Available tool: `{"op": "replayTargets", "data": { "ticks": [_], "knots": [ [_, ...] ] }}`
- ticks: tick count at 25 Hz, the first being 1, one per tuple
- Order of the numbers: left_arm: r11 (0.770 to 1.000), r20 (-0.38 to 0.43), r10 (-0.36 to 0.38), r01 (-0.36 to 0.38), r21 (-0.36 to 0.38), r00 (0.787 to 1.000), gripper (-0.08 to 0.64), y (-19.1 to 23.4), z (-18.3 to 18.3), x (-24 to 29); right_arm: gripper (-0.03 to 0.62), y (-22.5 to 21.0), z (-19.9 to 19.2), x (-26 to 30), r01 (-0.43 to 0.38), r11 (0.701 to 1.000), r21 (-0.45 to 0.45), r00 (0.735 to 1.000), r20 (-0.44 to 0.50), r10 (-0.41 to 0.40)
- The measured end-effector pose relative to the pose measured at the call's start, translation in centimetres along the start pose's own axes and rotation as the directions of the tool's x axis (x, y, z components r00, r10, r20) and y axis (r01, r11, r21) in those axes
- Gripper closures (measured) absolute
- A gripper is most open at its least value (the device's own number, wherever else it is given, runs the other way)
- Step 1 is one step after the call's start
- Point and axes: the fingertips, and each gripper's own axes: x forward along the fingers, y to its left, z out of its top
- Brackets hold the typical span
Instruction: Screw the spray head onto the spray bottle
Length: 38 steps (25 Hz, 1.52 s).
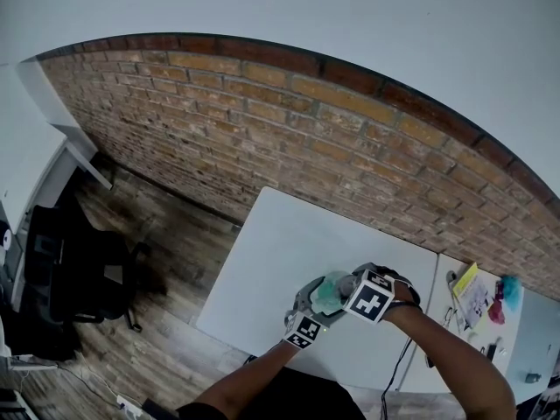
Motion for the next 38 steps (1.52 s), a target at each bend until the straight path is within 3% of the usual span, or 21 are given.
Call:
{"op": "replayTargets", "data": {
  "ticks": [5, 9, 12, 17, 22, 28, 34, 38],
  "knots": [
    [1.000, 0.004, 0.015, -0.015, -0.006, 1.000, 0.072, 0.2, 0.1, 0.1, 0.304, -0.5, 0.0, 0.0, 0.016, 0.987, 0.160, 0.999, -0.030, -0.012],
    [0.999, 0.001, 0.034, -0.034, 0.001, 0.999, 0.077, 0.0, 0.0, 0.1, 0.304, -0.8, -0.2, 0.1, 0.035, 0.959, 0.281, 0.999, -0.036, -0.026],
    [0.999, 0.003, 0.032, -0.032, -0.004, 0.999, 0.077, 0.0, 0.0, 0.1, 0.304, -0.7, -0.2, 0.0, 0.040, 0.955, 0.293, 0.999, -0.023, -0.035],
    [1.000, 0.004, -0.005, 0.005, -0.008, 1.000, 0.078, -0.1, -0.1, 0.0, 0.301, -0.5, -0.1, -0.4, 0.030, 0.981, 0.189, 0.997, 0.059, -0.042],
    [1.000, -0.008, -0.020, 0.020, -0.016, 1.000, 0.078, 0.1, -0.3, -0.2, 0.270, 0.2, -0.5, -1.9, 0.067, 0.993, -0.095, 0.996, 0.066, -0.061],
    [0.999, -0.019, -0.041, 0.041, -0.012, 0.999, 0.078, 0.0, -0.6, -0.4, 0.268, 0.1, -1.0, -2.4, 0.063, 0.926, -0.373, 0.993, 0.116, -0.021],
    [0.999, -0.022, -0.052, 0.052, 0.005, 0.998, 0.078, 0.0, -0.7, -0.4, 0.268, 0.7, -0.8, -0.3, -0.024, 0.863, -0.505, 0.997, 0.057, 0.060],
    [0.998, -0.025, -0.059, 0.060, 0.018, 0.998, 0.078, -0.2, -0.7, -0.5, 0.270, 1.1, -1.3, 0.9, -0.094, 0.842, -0.531, 0.995, -0.027, 0.094]
  ]
}}
